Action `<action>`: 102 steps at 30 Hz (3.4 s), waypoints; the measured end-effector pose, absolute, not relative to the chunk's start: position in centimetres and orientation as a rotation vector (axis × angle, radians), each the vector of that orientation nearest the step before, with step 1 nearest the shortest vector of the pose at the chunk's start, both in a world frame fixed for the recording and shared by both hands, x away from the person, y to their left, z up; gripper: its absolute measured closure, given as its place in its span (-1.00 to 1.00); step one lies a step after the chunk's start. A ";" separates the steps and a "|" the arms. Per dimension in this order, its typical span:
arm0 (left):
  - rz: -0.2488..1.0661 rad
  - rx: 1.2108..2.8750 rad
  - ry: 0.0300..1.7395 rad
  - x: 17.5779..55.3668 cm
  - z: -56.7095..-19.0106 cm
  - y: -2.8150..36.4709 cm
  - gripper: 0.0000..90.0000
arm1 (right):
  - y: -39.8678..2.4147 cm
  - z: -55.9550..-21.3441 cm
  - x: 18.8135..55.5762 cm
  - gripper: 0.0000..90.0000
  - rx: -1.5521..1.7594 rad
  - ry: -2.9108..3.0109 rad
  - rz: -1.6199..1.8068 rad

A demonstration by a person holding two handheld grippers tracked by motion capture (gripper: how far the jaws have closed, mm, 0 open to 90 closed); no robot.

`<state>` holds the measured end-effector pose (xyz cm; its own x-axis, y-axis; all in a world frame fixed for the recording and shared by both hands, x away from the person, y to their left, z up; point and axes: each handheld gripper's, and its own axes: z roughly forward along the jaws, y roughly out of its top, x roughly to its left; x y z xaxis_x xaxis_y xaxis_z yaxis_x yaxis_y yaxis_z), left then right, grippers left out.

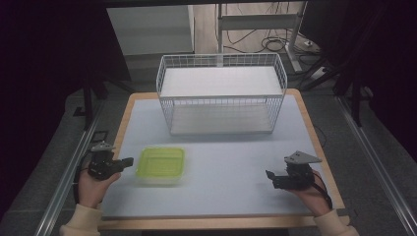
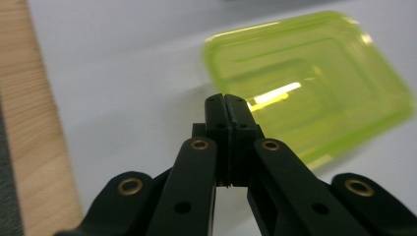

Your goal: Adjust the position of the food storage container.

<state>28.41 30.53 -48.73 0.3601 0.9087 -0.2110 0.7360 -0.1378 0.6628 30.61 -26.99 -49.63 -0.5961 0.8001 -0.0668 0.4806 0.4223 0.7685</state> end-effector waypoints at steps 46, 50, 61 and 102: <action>0.012 1.962 1.397 31.6 -53.7 26.5 1.00 | -27.0 -49.7 30.6 -0.70 1.106 2.239 0.988; 0.015 1.975 1.374 31.9 -53.4 25.2 1.00 | -27.0 -49.7 30.6 -0.70 1.106 2.238 0.993; -0.006 1.985 1.336 32.7 -53.3 22.5 1.00 | -27.0 -49.6 30.6 -0.70 1.102 2.237 0.996; -0.043 2.025 1.199 33.2 -52.4 15.8 1.00 | -27.1 -49.4 30.4 -0.71 1.092 2.227 1.057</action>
